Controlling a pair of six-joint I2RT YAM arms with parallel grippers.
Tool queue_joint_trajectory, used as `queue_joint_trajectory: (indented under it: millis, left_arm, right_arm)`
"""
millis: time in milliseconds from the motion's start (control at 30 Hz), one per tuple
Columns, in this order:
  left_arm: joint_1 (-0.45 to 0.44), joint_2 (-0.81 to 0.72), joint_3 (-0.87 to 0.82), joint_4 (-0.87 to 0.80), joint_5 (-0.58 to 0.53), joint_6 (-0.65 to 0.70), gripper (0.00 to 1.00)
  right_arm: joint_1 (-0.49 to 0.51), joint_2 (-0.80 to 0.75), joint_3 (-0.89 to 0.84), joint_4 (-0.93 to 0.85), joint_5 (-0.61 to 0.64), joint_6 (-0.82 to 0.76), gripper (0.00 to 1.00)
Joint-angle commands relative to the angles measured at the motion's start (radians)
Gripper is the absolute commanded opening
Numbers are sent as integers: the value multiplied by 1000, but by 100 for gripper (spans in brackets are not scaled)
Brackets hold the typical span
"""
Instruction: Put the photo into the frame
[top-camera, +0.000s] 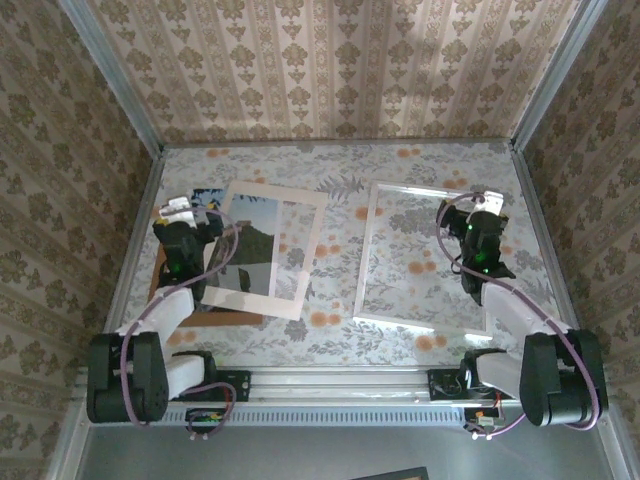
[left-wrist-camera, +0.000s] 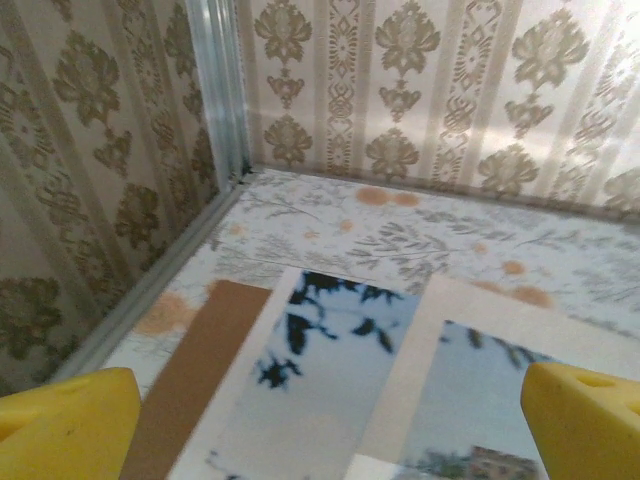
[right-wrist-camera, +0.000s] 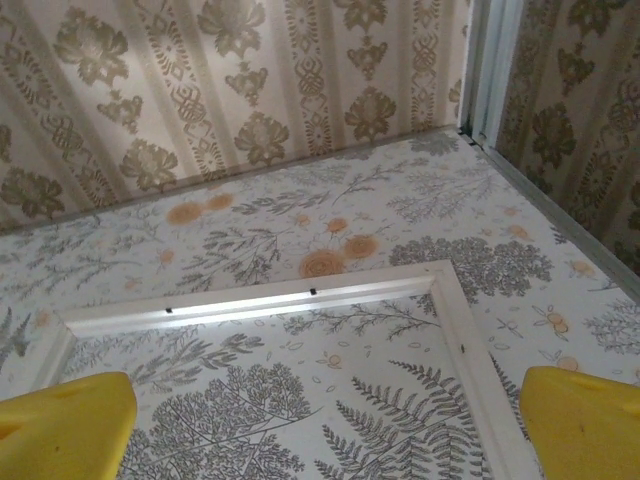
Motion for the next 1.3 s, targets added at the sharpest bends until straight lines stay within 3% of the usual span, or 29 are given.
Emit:
queue_joint_trajectory:
  millis: [0,233,433,900,1067,1267]
  left_arm:
    - [-32,-2,53,-159,102,-188,100]
    - [-304,78,218,-392,0,-183,100]
    - [-468,164,313,-453,-24,-168,100]
    - [-674,378,515,-559,-22,-101,99]
    - [-709,450,588,-605,-5,-108,98]
    - [-716,466,594,-625,0,-113,98]
  right_arm:
    - [-3,-10,69,-236,21,112,99]
    - [0,42,160,-405,112,104,99]
    - [-8,93,193,-436,136,60,99]
    - [-109,277,300,-567,56,-2,97]
    - [-177,316,340,-634,-7,-29,92]
    - [-191,420,419,-726,-35,-54,85]
